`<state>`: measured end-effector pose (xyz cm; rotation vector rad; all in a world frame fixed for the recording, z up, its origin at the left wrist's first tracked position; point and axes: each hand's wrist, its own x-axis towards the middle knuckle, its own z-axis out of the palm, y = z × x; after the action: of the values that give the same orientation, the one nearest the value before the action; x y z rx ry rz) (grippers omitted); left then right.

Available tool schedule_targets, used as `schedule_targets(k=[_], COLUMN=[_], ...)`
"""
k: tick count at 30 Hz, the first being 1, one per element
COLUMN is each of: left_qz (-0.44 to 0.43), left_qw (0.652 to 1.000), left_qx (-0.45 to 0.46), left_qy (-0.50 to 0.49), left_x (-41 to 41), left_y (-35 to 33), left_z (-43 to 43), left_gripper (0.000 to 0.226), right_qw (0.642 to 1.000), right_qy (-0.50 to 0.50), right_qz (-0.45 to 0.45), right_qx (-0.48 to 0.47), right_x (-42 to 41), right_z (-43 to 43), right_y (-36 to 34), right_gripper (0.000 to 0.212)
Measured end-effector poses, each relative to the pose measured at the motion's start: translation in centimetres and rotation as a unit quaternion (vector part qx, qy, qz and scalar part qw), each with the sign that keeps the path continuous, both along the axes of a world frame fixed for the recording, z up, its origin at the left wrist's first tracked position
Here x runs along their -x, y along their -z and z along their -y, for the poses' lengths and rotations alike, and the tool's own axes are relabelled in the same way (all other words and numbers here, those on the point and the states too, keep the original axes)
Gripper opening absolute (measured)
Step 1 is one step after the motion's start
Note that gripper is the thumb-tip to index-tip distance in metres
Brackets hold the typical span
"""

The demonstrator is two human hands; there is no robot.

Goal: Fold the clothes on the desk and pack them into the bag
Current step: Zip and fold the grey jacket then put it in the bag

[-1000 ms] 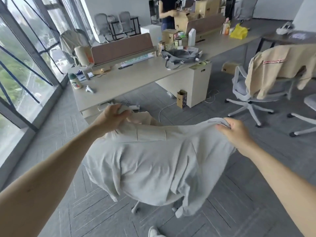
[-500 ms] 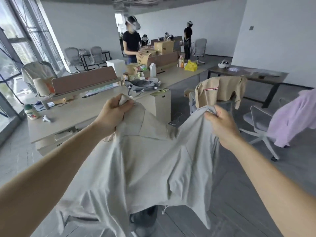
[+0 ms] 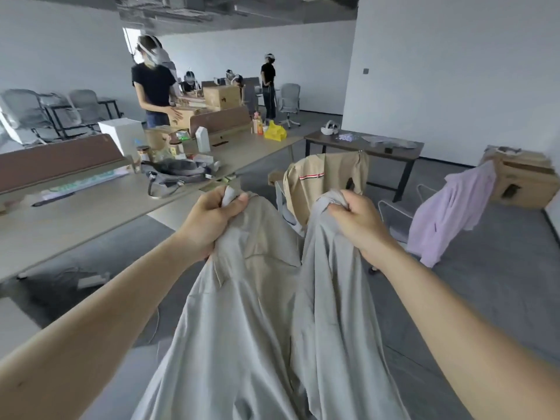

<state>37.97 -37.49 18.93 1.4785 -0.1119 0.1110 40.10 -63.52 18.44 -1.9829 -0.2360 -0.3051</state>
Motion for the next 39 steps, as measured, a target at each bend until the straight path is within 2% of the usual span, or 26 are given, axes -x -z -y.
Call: schedule_targets(k=[4, 8, 10, 12, 14, 21, 23, 26, 27, 28, 30, 32, 33, 36, 39], left_qz=[-0.009, -0.018, -0.027, -0.027, -0.024, -0.034, -0.040, -0.027, -0.026, -0.022, -0.012, -0.010, -0.012, 0.000, 0.020], left_qw=[0.999, 0.997, 0.997, 0.998, 0.999, 0.990, 0.985, 0.975, 0.972, 0.968, 0.957, 0.944, 0.938, 0.928, 0.922], left_qx=[0.019, 0.013, 0.011, 0.013, 0.016, 0.087, 0.085, 0.078, 0.079, 0.081, 0.089, 0.102, 0.106, 0.110, 0.112], left_qy=[0.045, 0.071, 0.072, 0.059, 0.031, -0.102, -0.146, -0.206, -0.220, -0.238, -0.276, -0.314, -0.329, -0.355, -0.370], left_x=[-6.5, -12.6, -15.7, -19.0, -22.4, -33.0, -35.3, -38.0, -38.5, -39.0, -39.9, -40.8, -41.2, -43.1, -45.2], left_y=[0.7, 1.5, 1.8, 2.5, 3.4, 4.1, 3.9, 4.0, 4.0, 4.2, 4.4, 5.0, 5.3, 6.8, 7.8], left_z=[1.1, 1.8, 2.3, 2.7, 3.0, 3.2, 2.3, 0.3, -0.5, -1.6, -4.2, -7.2, -8.7, -14.1, -19.8], left_gripper=[0.009, 0.018, 0.015, 0.013, 0.015, 0.051, 0.048, 0.010, 0.007, 0.013, 0.006, 0.025, 0.026, 0.007, 0.019], right_qw=[1.000, 1.000, 1.000, 0.999, 0.998, 0.980, 0.972, 0.958, 0.953, 0.949, 0.939, 0.924, 0.915, 0.886, 0.860], right_qy=[0.004, -0.002, -0.007, -0.028, -0.052, -0.186, -0.227, -0.285, -0.300, -0.313, -0.342, -0.380, -0.400, -0.458, -0.503], right_qz=[-0.009, 0.004, 0.010, 0.023, 0.031, 0.061, 0.037, 0.020, 0.017, 0.013, 0.003, -0.019, -0.030, -0.052, -0.075], right_qx=[0.006, 0.012, 0.015, 0.026, 0.026, 0.039, 0.035, 0.021, 0.026, 0.030, 0.038, 0.044, 0.046, 0.042, 0.045], right_x=[-6.5, -12.9, -16.3, -19.7, -23.5, -37.9, -41.5, -45.9, -46.9, -47.7, -49.2, -50.5, -50.9, -52.6, -55.0], right_z=[0.0, -0.7, -0.8, -0.9, -1.1, -5.2, -7.2, -11.0, -12.5, -14.1, -17.8, -22.0, -24.2, -30.7, -36.9], right_y=[0.1, 0.6, 1.0, 1.6, 2.5, 4.3, 4.2, 4.1, 4.0, 4.1, 4.4, 5.1, 5.5, 6.6, 7.4], right_gripper=[0.016, 0.019, 0.037, 0.042, 0.043, 0.033, 0.031, 0.031, 0.029, 0.028, 0.029, 0.031, 0.032, 0.031, 0.041])
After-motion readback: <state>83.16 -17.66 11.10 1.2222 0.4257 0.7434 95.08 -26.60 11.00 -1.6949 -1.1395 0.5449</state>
